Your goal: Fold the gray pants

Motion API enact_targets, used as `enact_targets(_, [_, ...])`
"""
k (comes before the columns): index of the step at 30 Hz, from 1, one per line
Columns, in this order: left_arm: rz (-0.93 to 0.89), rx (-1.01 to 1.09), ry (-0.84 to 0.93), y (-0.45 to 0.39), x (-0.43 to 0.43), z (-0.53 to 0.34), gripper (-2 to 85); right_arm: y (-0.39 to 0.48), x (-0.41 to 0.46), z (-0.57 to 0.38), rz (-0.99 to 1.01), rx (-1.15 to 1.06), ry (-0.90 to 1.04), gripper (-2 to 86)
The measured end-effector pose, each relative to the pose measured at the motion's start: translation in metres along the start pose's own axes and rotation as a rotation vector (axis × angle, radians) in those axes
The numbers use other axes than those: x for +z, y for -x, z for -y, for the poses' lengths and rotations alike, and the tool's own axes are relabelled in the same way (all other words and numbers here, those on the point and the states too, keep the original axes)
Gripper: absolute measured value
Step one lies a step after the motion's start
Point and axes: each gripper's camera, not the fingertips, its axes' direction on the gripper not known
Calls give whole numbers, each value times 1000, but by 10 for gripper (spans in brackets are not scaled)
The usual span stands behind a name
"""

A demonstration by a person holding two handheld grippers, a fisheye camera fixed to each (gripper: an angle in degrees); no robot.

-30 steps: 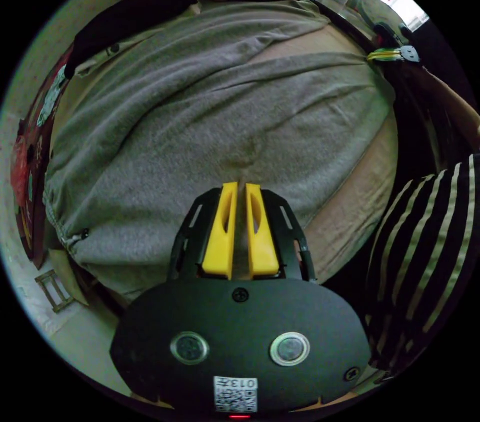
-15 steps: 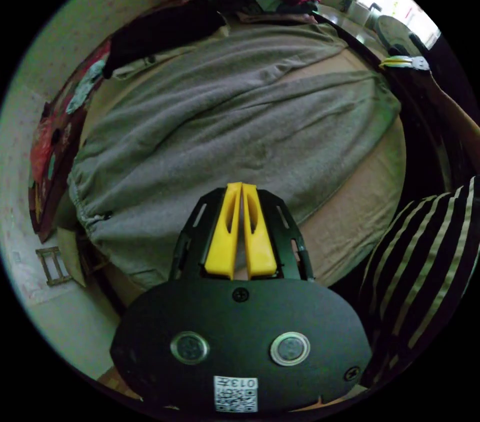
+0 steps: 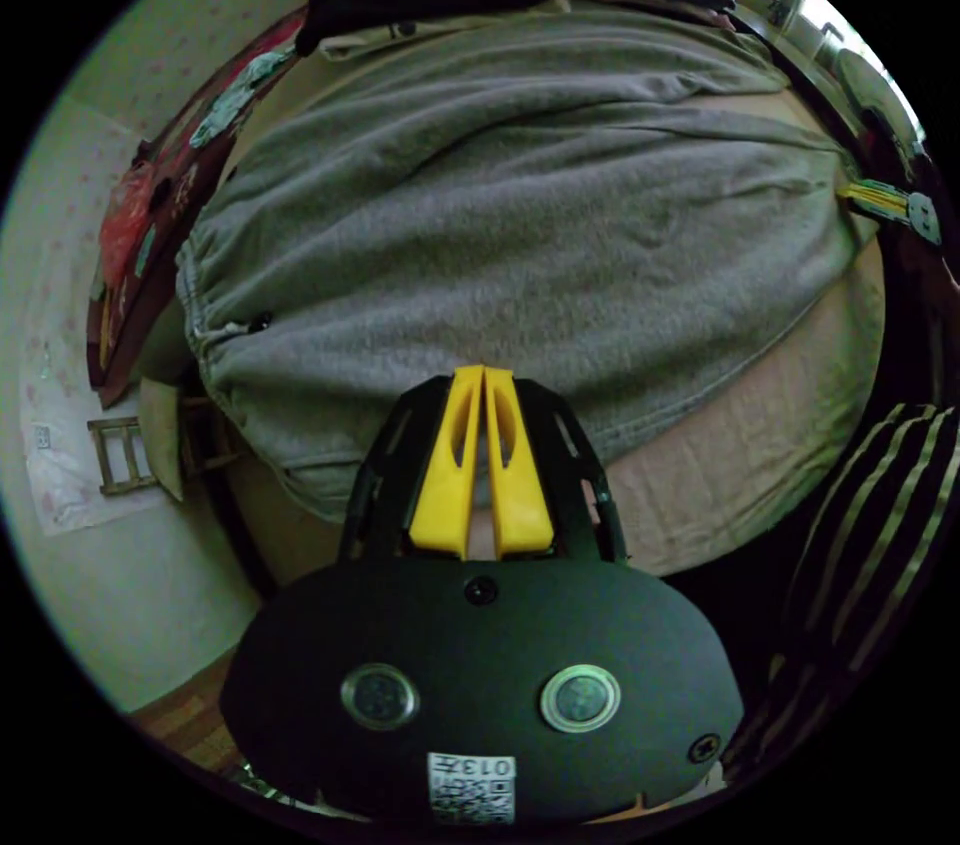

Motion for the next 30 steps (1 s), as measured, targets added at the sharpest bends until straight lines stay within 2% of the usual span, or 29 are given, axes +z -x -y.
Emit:
enact_targets(5, [78,-113,34,41,3,-15,-3,34,-35,31,83,-97,-98,0])
enact_targets(9, [35,-150,53,59,13,-18,-3,86,-45,58,159,-183,-167,0])
enact_targets(12, [48,-126,40,64,16,-21,-3,111,-37,73,183,-222,-130,0])
enact_targets(15, [87,-53,25,67,13,-25,-3,124,-18,81,96,-274,-38,-1])
enact_targets(16, [74,-70,22,73,11,-26,-3,121,-19,82,101,-290,-68,-1])
enact_targets(18, [83,-168,42,90,4,-27,-3,112,-20,90,85,-238,-2,-1])
enact_targets(20, [32,-175,-104,107,-18,-29,-3,101,-34,96,97,-187,-46,-1])
enact_targets(23, [97,-147,-83,125,-17,-15,-3,88,-46,107,82,-112,-77,0])
enact_targets(25, [69,-129,-93,137,-13,-5,-3,76,-46,117,90,-30,-78,0])
enact_targets(28, [67,-76,-3,151,4,18,-3,67,-48,128,69,34,-88,1])
enact_targets(30, [44,-75,18,158,11,23,-3,67,-39,136,51,18,-10,2])
